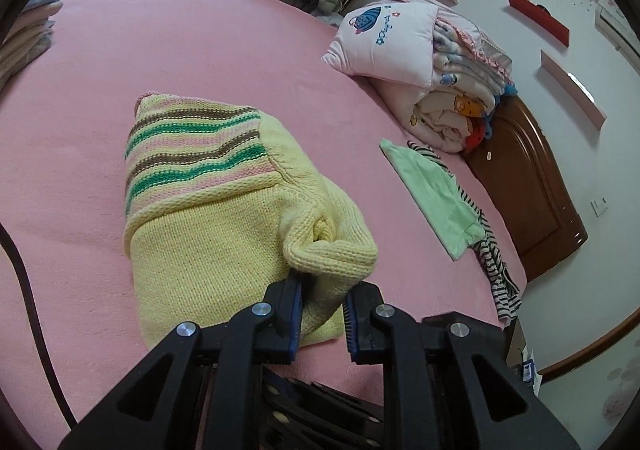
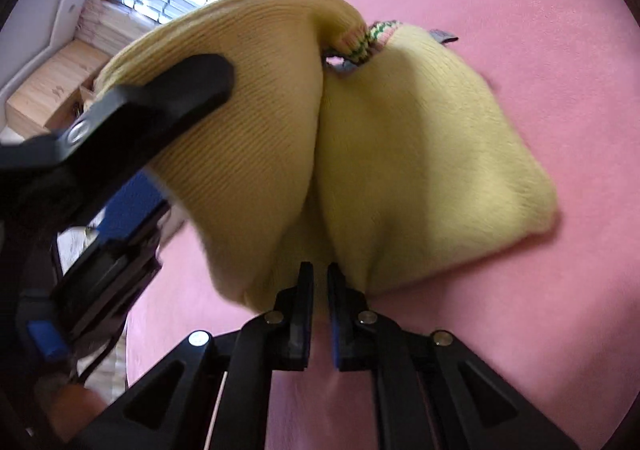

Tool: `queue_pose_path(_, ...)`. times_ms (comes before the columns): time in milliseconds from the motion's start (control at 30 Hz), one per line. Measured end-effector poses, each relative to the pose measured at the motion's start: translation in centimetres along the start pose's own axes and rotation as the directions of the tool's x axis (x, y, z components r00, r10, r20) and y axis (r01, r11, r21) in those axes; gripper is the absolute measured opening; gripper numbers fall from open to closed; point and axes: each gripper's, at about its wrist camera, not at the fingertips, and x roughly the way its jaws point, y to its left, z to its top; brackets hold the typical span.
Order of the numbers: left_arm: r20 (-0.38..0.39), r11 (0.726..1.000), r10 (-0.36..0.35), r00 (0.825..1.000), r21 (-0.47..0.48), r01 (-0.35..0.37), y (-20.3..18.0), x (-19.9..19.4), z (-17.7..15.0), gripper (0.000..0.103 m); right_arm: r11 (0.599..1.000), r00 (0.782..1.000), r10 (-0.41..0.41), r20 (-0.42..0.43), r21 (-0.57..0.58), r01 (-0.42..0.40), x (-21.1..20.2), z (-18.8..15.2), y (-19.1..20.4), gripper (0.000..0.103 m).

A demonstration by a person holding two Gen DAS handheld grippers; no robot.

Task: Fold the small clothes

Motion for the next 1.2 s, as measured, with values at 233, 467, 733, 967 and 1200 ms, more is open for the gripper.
queue_pose_path(233,-0.04,1.0,0.029,0.999,0.012,-0.029,-0.3,1.0,-0.4,0.015,0.981,0.985,-0.17,0.009,-0.099,0.17,-3.8,-0.4,-0.4,0.012)
queue_pose_path(467,-0.091,0.999,0.047,0.995,0.006,-0.047,-0.3,2.8,-1.3,0.015,0.943,0.952,-0.298,0.076,-0.134,0.306,-6.2,1.4,-1.3,0.012)
queue_pose_path(733,-0.113,0.997,0.05,0.992,0.059,-0.044,-1.6,2.9,-1.7,0.045,0.956,0.959,-0.268,0.087,-0.094,0.276,-7.4,3.8,-2.0,0.012)
queue_pose_path(967,-0.093,0.995,0.04,0.995,0.099,-0.031,-2.9,0.3,-1.6,0.069,0.984,0.983,-0.162,0.084,-0.062,0.168,-8.0,7.4,-2.5,0.014)
queue_pose_path(1200,0.022,0.99,0.128,0.992,0.059,-0.129,-0.5,-3.4,0.6,0.069,0.994,0.996,-0.087,0.032,-0.062,0.088,-6.4,10.7,-1.8,0.035)
